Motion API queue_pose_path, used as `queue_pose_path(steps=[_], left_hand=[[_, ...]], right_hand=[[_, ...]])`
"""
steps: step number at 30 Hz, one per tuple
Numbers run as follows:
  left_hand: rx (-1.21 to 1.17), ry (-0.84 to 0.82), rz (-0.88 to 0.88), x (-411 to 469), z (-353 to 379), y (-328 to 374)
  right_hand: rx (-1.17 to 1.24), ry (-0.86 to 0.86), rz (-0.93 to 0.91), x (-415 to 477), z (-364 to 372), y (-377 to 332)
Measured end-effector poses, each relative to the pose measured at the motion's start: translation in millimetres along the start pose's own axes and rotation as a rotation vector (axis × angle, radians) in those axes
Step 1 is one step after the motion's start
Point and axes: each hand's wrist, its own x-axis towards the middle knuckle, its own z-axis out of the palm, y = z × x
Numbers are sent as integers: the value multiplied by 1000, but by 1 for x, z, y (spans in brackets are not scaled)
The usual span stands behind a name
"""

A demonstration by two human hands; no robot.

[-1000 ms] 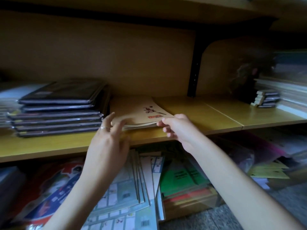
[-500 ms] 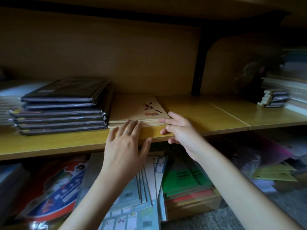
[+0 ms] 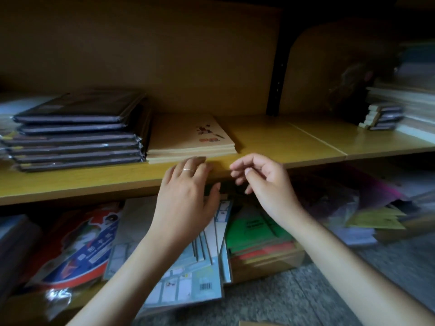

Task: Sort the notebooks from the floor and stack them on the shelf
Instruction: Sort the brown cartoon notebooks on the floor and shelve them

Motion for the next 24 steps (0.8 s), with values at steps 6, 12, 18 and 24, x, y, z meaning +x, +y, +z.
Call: queue_pose_path(steps=[6,12,18,24], left_hand=[[-234,-3,134,-22,3,45],[-260,-654,101,-84,59,83],[-310,-1347,-134,-192,121,90],[-590,-1381,-767,-250,138,91]], right_hand=[[-195,45,23,-61,-26,18],[-282,-38,405,-162,-53,69],[-419,-374,894,-286,-72,126],[-417,-367,1187,-355,-68,131]])
